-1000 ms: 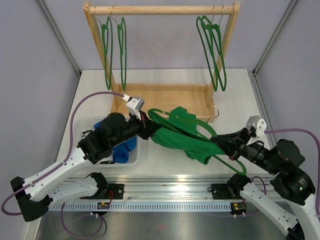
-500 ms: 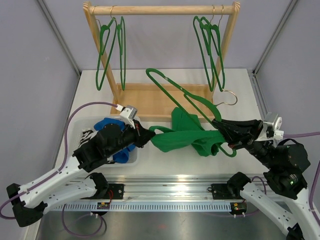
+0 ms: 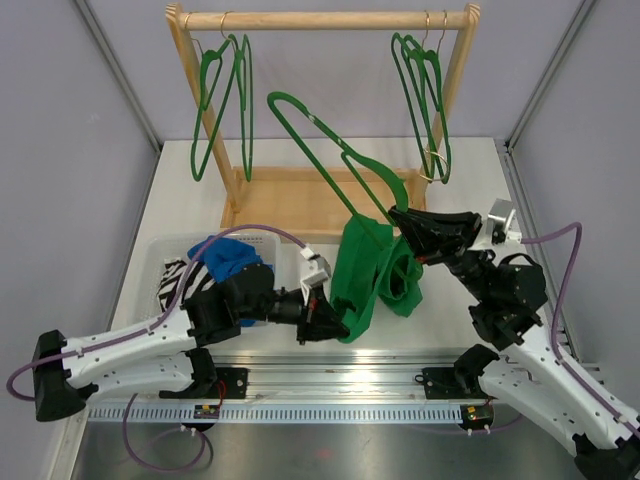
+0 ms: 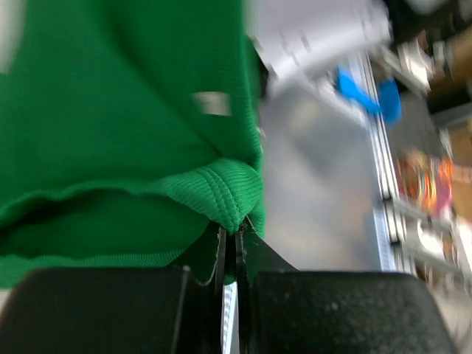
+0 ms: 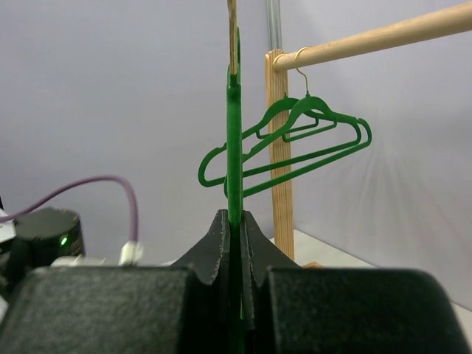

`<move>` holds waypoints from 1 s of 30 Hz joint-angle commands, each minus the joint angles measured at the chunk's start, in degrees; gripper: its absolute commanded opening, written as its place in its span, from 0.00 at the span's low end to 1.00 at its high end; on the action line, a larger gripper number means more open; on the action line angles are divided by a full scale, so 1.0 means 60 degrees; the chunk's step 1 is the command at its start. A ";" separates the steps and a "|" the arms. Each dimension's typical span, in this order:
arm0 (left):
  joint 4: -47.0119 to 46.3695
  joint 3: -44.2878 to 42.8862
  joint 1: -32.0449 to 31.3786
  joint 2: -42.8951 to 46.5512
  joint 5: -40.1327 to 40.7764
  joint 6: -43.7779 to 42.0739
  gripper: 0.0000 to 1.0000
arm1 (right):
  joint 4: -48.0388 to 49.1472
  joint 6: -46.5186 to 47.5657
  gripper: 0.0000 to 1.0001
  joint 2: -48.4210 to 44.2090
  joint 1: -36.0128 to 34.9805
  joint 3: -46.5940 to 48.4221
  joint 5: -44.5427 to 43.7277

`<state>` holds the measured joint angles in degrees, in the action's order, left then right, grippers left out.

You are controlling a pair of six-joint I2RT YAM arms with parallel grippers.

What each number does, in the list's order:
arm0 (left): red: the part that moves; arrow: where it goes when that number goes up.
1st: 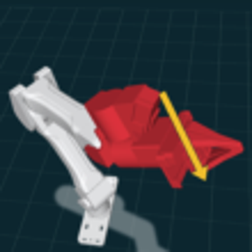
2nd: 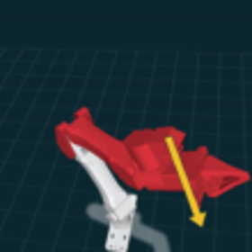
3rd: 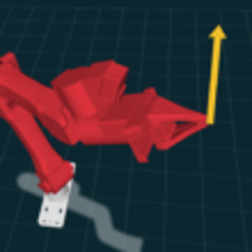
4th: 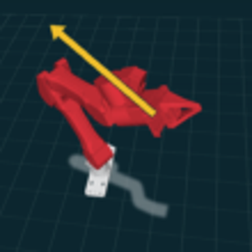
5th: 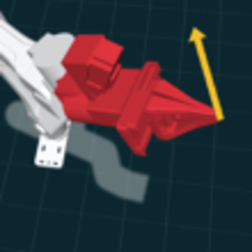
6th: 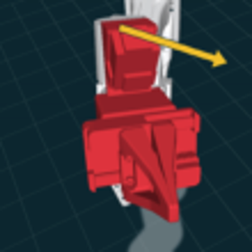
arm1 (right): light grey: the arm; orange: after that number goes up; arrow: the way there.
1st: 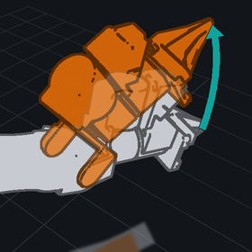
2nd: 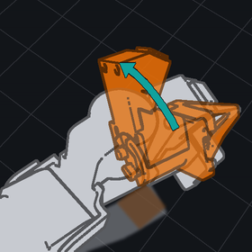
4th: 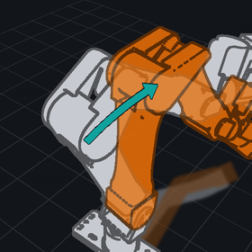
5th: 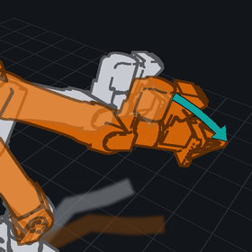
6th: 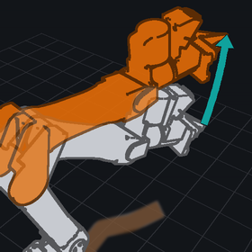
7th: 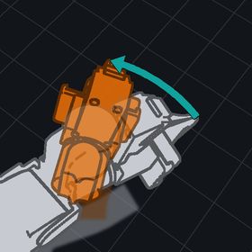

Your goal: Remove the tank top from the hanger

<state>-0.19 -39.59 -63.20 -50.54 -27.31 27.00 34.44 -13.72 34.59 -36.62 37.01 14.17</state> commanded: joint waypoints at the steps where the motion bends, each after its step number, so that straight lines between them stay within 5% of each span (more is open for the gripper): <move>1: -0.0148 -0.0183 -0.0905 -0.0290 -0.1251 -0.1203 0.00 | 0.2697 -0.0059 0.00 0.0533 0.0010 0.1196 -0.0340; 9: 0.3311 -0.0622 -0.2576 -0.3364 0.2056 -0.1455 0.00 | 0.3212 0.1228 0.00 0.0637 0.0010 0.1843 -0.3517; 14: 0.3956 -0.1367 -0.3206 -0.5255 0.3567 -0.1059 0.00 | 0.1868 0.1772 0.00 0.0680 0.0010 0.2384 -0.3010; 21: 0.4381 -0.1853 -0.2901 -0.3170 0.8380 0.0358 0.00 | -0.5464 0.1407 0.00 0.1820 0.0010 0.5895 -0.3590; 30: 0.5933 -0.2219 -0.1493 -0.0923 0.9723 0.1916 0.10 | -0.8214 0.1466 0.00 0.3038 0.0010 0.7218 -0.4926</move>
<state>31.66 -50.92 -72.40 -57.14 25.43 34.94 -6.61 -5.21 50.81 -36.62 77.06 -11.20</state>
